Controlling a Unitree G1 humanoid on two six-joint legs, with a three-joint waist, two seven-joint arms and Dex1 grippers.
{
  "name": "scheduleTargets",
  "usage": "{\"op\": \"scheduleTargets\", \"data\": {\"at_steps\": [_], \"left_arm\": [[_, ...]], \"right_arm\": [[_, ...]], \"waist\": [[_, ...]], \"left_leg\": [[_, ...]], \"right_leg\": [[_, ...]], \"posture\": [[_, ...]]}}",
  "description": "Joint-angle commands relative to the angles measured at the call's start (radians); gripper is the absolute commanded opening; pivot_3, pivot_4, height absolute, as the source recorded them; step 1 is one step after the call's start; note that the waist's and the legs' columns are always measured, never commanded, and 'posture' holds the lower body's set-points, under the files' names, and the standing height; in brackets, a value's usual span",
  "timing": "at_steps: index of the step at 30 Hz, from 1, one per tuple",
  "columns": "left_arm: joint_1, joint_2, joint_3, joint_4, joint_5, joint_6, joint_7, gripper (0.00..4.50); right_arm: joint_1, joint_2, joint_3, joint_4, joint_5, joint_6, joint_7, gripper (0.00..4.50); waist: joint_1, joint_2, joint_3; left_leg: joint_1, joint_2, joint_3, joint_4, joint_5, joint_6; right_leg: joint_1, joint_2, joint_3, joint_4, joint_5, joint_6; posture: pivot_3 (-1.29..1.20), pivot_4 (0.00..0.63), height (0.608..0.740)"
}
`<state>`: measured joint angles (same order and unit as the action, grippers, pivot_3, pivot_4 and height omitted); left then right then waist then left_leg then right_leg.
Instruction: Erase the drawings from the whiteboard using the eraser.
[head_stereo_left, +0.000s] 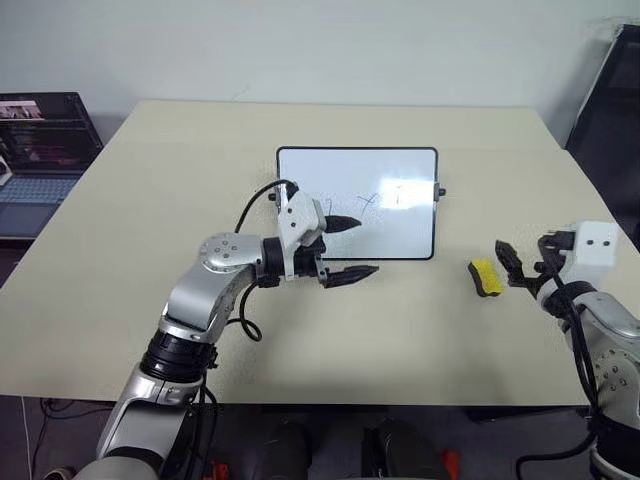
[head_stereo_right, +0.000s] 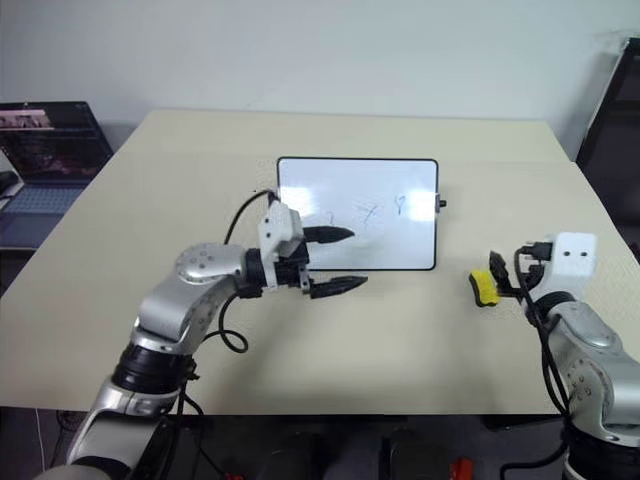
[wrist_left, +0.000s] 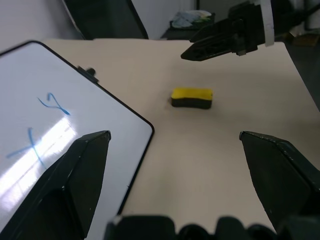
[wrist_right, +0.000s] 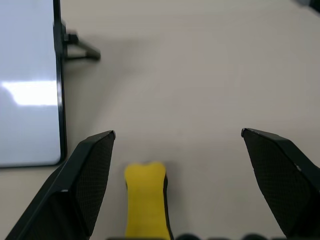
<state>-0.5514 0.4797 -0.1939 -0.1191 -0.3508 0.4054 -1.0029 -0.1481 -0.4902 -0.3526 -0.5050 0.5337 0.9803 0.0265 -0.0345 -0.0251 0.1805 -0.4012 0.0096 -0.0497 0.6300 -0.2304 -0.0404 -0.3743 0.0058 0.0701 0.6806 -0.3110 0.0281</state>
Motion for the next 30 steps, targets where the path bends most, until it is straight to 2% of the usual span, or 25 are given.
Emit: {"op": "scheduleTargets", "data": {"at_steps": [1,16,30], "left_arm": [[0.012,0.003,-0.016,-0.025,0.006,-0.043,-0.029,4.5],[0.017,-0.005,-0.041,-0.026,0.04,-0.069,-0.041,4.5],[0.005,-0.012,-0.041,-0.042,0.041,-0.051,-0.025,4.5]], "right_arm": [[-0.014,-0.023,0.021,-0.011,0.002,0.055,0.026,4.44],[-0.096,0.005,0.117,0.133,-0.072,0.055,0.074,4.44],[-0.115,0.025,0.1,0.228,-0.129,0.0,0.093,4.44]], "waist": [[0.001,0.0,0.0],[0.001,0.0,0.0],[0.001,0.0,0.0]], "left_leg": [[0.0,0.0,0.0,0.0,0.0,0.0],[0.0,0.0,0.0,0.0,0.0,0.0],[0.0,0.0,0.0,0.0,0.0,0.0]], "right_leg": [[0.0,0.0,0.0,0.0,0.0,0.0],[0.0,0.0,0.0,0.0,0.0,0.0],[0.0,0.0,0.0,0.0,0.0,0.0]], "posture": [[0.0,0.15,0.74],[0.0,0.15,0.74],[0.0,0.15,0.74]]}}
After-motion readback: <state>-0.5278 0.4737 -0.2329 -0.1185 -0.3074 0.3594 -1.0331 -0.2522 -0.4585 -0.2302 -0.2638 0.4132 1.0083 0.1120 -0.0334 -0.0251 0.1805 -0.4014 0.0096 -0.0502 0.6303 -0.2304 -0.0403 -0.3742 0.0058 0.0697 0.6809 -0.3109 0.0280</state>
